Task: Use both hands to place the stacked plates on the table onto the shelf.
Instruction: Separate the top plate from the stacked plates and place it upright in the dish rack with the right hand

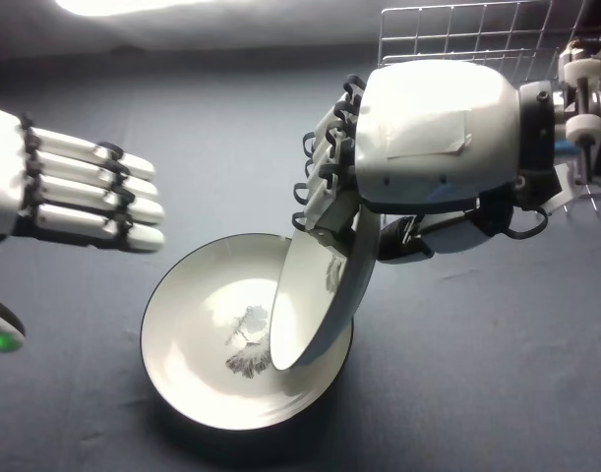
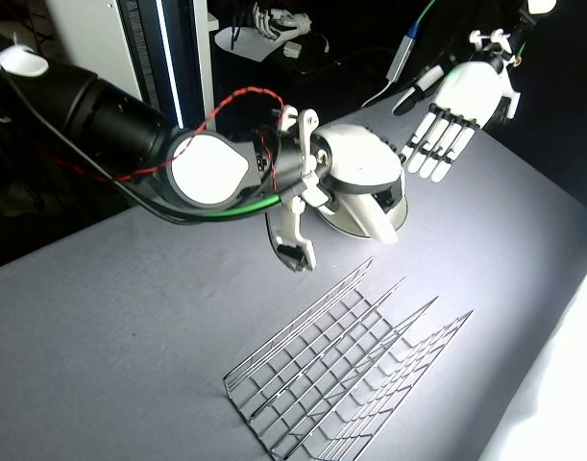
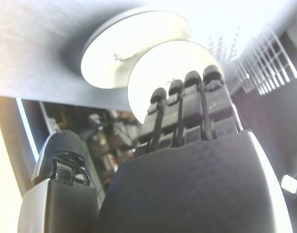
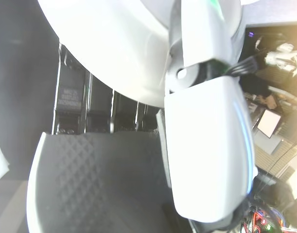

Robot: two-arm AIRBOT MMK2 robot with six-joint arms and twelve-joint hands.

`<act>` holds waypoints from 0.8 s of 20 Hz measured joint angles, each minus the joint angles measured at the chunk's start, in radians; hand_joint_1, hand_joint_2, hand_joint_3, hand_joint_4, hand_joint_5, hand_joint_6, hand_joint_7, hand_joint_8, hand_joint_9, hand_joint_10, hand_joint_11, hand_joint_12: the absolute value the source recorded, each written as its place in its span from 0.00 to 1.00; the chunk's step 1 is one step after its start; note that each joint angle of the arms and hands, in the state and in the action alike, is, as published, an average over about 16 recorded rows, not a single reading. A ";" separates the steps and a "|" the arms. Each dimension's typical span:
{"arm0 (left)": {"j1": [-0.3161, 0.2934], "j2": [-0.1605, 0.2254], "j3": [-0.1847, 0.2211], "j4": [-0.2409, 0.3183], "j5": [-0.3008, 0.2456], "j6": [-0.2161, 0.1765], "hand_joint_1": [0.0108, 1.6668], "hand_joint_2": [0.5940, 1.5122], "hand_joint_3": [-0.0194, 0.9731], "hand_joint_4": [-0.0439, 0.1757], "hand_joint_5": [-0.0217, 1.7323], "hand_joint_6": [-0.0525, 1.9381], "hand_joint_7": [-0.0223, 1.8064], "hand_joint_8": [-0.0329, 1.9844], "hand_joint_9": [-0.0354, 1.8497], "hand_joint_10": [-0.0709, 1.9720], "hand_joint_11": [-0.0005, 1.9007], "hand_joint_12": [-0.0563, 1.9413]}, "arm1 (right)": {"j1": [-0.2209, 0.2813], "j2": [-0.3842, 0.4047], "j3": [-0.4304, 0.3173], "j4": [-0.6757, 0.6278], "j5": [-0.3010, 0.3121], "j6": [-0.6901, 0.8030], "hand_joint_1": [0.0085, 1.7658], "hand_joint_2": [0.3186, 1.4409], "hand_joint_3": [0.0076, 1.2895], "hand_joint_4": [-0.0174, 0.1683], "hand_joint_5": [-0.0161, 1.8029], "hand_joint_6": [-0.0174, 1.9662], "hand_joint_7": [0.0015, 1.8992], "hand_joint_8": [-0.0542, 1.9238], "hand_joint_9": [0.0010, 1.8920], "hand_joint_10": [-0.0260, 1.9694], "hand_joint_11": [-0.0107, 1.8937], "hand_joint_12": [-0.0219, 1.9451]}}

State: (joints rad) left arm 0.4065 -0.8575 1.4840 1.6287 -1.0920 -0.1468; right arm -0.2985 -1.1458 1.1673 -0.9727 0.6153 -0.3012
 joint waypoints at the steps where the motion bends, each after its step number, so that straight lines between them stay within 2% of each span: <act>1: -0.003 0.010 0.003 0.003 -0.003 -0.005 0.00 0.66 0.04 0.20 0.02 0.03 0.02 0.01 0.03 0.04 0.01 0.03 | 0.009 0.008 -0.013 0.016 -0.010 0.001 0.73 0.57 0.00 0.08 0.54 0.47 0.52 0.39 0.51 0.58 0.45 0.56; 8: -0.015 0.054 0.023 0.019 -0.020 -0.031 0.00 0.66 0.04 0.20 0.02 0.03 0.02 0.01 0.03 0.04 0.01 0.03 | 0.071 0.056 -0.095 0.175 -0.096 0.007 0.75 0.57 0.00 0.10 0.55 0.50 0.53 0.40 0.51 0.58 0.45 0.55; 16: -0.023 0.069 0.024 0.005 -0.014 -0.048 0.00 0.66 0.04 0.20 0.02 0.03 0.02 0.01 0.03 0.04 0.01 0.03 | 0.146 0.089 -0.146 0.467 -0.238 0.011 0.76 0.57 0.00 0.10 0.57 0.46 0.56 0.38 0.52 0.54 0.46 0.53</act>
State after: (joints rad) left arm 0.3834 -0.7888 1.5076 1.6334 -1.1057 -0.1952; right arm -0.1521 -1.0564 1.0212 -0.5052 0.3771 -0.2902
